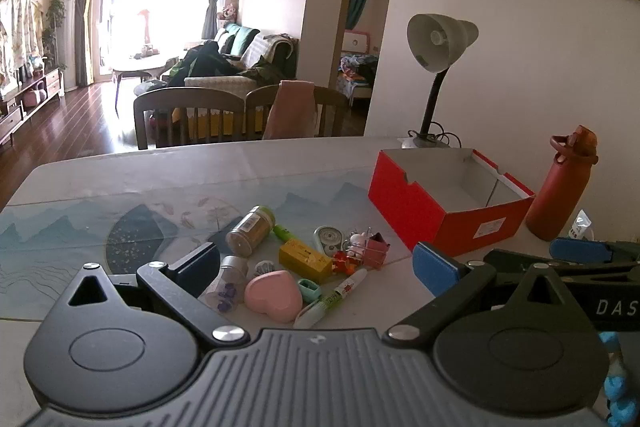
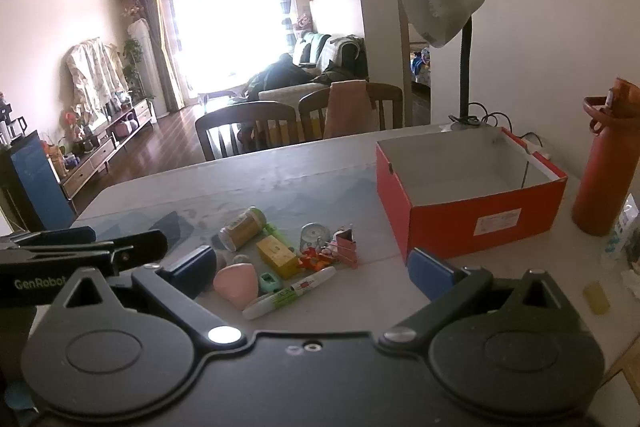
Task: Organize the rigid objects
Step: 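Move both tools toward the cluster of small items on the table, then grasp the binder clip with the right tool while the left tool grasps the pill jar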
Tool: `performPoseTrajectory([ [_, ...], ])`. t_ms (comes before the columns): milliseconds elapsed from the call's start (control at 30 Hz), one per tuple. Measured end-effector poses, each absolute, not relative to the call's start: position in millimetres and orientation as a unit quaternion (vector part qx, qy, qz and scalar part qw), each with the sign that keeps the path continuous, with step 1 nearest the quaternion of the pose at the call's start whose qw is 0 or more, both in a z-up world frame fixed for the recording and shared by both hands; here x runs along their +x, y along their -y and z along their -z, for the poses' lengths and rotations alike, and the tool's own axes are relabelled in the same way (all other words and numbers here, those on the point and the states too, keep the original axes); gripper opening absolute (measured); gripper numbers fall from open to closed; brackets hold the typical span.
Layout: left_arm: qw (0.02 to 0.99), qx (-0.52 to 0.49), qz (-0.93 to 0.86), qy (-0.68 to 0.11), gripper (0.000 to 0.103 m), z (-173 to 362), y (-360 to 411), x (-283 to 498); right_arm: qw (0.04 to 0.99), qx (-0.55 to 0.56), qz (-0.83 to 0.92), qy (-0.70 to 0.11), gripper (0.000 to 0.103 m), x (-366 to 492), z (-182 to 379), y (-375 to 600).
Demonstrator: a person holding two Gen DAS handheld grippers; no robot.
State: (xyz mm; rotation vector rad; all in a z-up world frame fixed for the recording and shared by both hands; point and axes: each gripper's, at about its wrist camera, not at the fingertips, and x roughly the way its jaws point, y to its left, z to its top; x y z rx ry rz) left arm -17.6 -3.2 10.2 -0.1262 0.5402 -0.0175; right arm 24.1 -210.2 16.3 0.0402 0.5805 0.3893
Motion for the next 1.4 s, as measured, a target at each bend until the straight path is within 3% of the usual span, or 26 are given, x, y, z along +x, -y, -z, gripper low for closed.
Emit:
performPoseTrajectory([
  [833, 0.953, -0.095, 0.006, -0.289, 0.103, 1, -14, -12, 0.935, 0.003, -0.2, -0.291, 0.102, 29, -11, 192],
  [1400, 0.935, -0.111, -0.05, -0.333, 0.103, 39, -59, 39, 0.91, -0.007, -0.237, -0.341, 0.099, 104, 31, 177],
])
